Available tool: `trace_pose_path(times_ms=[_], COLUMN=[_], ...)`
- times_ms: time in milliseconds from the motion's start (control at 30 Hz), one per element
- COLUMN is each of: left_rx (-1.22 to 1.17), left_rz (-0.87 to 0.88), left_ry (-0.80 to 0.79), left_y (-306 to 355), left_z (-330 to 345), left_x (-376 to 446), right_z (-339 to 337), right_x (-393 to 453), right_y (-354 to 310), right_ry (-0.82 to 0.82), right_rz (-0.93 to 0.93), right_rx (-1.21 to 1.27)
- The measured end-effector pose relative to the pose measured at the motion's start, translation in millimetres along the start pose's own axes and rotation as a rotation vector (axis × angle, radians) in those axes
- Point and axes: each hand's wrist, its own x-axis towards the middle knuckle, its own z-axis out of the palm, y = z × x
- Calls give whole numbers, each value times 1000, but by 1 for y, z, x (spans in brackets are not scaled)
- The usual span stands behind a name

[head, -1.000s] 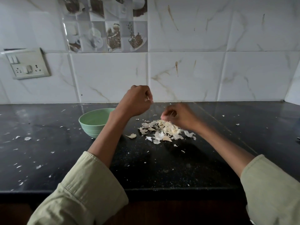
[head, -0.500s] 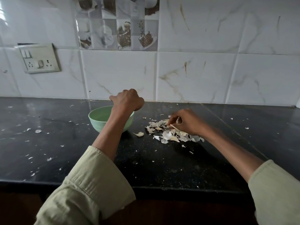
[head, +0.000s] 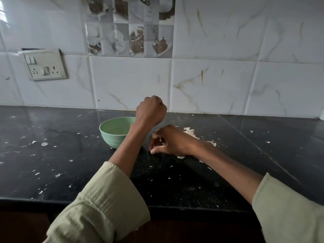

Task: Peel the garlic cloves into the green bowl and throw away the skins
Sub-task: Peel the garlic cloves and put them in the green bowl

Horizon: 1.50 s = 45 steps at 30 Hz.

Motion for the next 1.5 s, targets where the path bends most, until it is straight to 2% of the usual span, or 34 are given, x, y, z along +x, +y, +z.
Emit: trace_pose_path(times_ms=[100, 300, 433, 600, 733, 967, 1133, 1367, 1433, 1500], left_rx=[-92, -253, -281, -437, -522, -697, -741, -954, -945, -842], left_rz=[98, 223, 281, 347, 321, 209, 170, 59, 34, 43], left_ry=[-31, -142, -278, -332, -284, -338, -346, -391, -381, -348], left_y=[7, 9, 13, 20, 24, 28, 28, 26, 25, 25], left_z=[4, 28, 58, 75, 77, 75, 72, 75, 78, 80], left_x=[-3, -2, -11, -21, -23, -26, -25, -27, -26, -26], right_z=[-16, -93, -103, -96, -95, -92, -93, -82, -79, -79], right_x=[-7, -62, -84, -81, -79, -76, -76, -68, -65, -66], right_y=[7, 70, 103, 107, 102, 100, 99, 96, 98, 104], right_ry=[0, 302, 303, 289, 276, 316, 286, 288, 310, 336], right_rz=[7, 198, 375, 366, 354, 332, 328, 334, 353, 393], right_rx=[42, 463, 597, 660, 671, 765, 847, 836, 719, 491])
